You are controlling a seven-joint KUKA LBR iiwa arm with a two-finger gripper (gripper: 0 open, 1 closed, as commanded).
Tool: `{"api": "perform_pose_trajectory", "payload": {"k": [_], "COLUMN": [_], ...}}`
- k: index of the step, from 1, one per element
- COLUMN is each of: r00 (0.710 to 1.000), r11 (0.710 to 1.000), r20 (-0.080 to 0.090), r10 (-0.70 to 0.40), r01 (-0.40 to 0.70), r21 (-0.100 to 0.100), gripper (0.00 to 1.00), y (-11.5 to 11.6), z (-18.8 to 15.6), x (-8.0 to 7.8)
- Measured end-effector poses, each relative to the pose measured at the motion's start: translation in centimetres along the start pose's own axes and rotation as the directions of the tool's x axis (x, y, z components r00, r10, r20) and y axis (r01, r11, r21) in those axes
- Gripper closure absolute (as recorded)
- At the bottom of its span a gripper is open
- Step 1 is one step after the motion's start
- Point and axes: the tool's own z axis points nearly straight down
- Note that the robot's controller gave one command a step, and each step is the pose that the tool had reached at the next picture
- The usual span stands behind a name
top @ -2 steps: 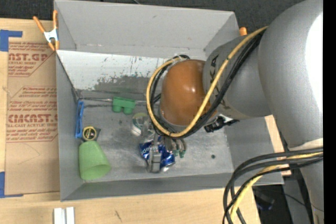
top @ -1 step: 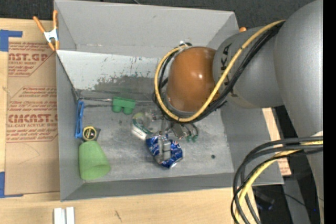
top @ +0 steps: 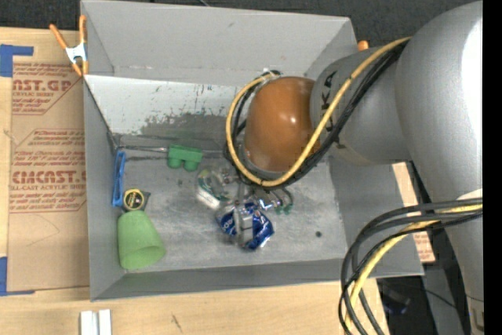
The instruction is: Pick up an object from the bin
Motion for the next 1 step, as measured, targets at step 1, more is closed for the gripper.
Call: {"api": "perform_pose_trajectory", "payload": {"k": [1], "r00": [0.996], "r11": [0.996], "r20": [-0.004], "r10": [-0.089], "r01": [0.089], "r21": [0.000], "gripper": [0.00], "y": [-2.34], "z": [0.00], "x": [4.54]}}
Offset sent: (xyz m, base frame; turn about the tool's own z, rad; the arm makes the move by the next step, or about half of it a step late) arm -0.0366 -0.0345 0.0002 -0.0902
